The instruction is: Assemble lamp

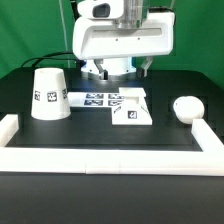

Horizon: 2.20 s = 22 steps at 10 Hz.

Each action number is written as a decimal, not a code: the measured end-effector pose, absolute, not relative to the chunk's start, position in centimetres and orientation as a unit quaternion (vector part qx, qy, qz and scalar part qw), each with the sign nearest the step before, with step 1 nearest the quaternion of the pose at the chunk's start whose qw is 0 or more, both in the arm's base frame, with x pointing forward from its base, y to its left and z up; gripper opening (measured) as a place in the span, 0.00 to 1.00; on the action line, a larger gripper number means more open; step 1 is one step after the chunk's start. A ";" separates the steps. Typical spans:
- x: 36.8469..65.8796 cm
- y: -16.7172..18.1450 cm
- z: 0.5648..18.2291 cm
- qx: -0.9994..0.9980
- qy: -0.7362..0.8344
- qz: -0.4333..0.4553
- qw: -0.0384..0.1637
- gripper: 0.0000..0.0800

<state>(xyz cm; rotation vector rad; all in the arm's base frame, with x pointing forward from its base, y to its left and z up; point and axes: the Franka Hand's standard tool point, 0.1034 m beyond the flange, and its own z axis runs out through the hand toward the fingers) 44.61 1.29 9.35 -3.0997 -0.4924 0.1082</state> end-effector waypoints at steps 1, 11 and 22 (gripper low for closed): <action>44.6 1.3 9.3 -0.987 -0.157 0.035 0.001 0.87; 42.9 3.6 7.3 -0.996 -0.065 0.060 0.003 0.87; 42.1 3.4 4.6 -0.995 -0.075 0.065 0.006 0.87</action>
Offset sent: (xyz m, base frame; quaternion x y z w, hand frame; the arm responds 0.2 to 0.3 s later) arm -0.0323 0.0015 -0.0076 0.0086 -0.0443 0.2216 0.9741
